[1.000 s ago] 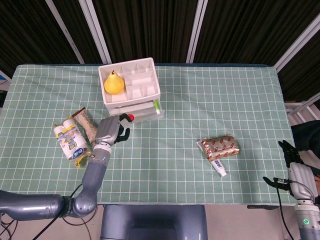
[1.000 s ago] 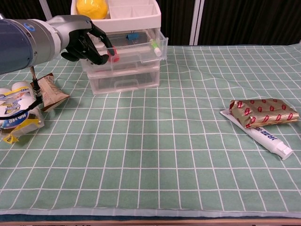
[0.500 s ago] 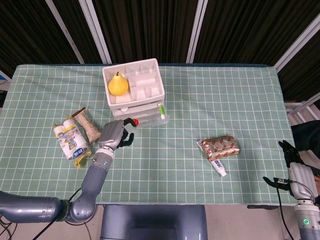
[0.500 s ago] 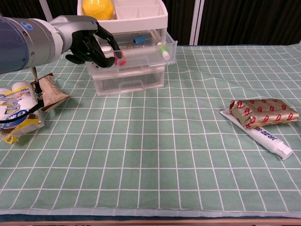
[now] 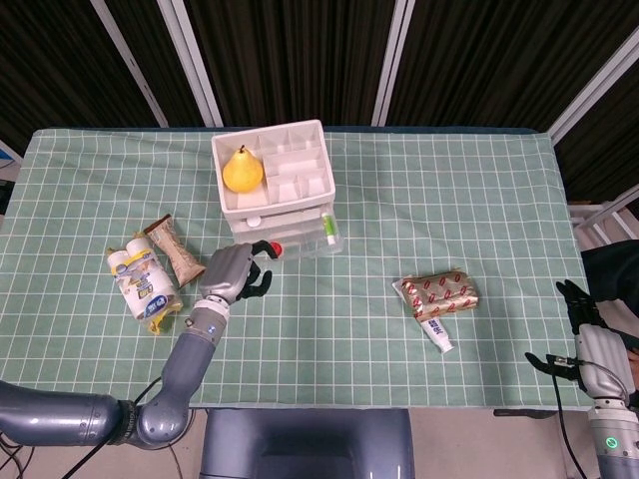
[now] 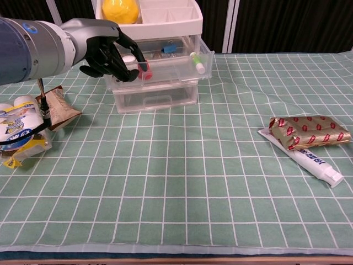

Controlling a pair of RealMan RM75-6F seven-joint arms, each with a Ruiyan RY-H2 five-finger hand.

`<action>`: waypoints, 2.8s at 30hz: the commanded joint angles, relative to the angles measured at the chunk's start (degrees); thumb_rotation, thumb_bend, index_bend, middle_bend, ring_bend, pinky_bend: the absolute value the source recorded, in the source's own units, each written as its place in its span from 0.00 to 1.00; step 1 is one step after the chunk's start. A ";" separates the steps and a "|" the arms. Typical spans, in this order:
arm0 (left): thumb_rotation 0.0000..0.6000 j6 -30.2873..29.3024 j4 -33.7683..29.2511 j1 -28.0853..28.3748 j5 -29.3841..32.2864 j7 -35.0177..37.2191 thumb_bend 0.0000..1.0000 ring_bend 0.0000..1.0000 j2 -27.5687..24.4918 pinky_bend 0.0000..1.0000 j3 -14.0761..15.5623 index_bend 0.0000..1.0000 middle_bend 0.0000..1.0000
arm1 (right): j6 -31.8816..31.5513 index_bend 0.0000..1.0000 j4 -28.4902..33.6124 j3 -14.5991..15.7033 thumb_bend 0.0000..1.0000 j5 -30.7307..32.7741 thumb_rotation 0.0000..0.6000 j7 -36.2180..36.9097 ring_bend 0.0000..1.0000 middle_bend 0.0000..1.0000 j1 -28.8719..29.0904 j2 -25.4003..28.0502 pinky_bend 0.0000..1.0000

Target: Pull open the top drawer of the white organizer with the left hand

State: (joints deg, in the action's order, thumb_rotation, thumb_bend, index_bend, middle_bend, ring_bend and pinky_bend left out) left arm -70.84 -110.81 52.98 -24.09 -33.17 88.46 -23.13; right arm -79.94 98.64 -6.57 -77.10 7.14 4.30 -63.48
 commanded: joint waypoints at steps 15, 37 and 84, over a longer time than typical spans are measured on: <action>1.00 -0.48 -3.97 0.71 0.14 0.70 0.43 1.00 -1.56 1.00 1.18 0.39 1.00 | -0.04 0.00 0.07 0.04 0.09 -0.09 1.00 0.07 0.00 0.00 -0.04 0.03 0.23; 1.00 -1.41 -6.13 1.12 -1.96 0.74 0.03 1.00 -3.25 1.00 3.33 0.23 1.00 | -0.12 0.00 0.03 0.05 0.09 -0.19 1.00 0.07 0.00 0.00 -0.07 0.02 0.23; 1.00 34.99 15.95 24.45 -13.93 -14.76 0.17 1.00 -19.49 1.00 16.07 0.48 1.00 | 0.29 0.00 -0.28 -0.22 0.09 0.57 1.00 0.26 0.00 0.00 0.04 -0.06 0.23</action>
State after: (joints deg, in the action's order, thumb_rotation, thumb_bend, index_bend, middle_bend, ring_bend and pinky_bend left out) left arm -35.94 -95.04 77.23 -37.94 -48.13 68.78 -7.26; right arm -79.66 98.36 -6.80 -76.53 7.40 4.33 -63.54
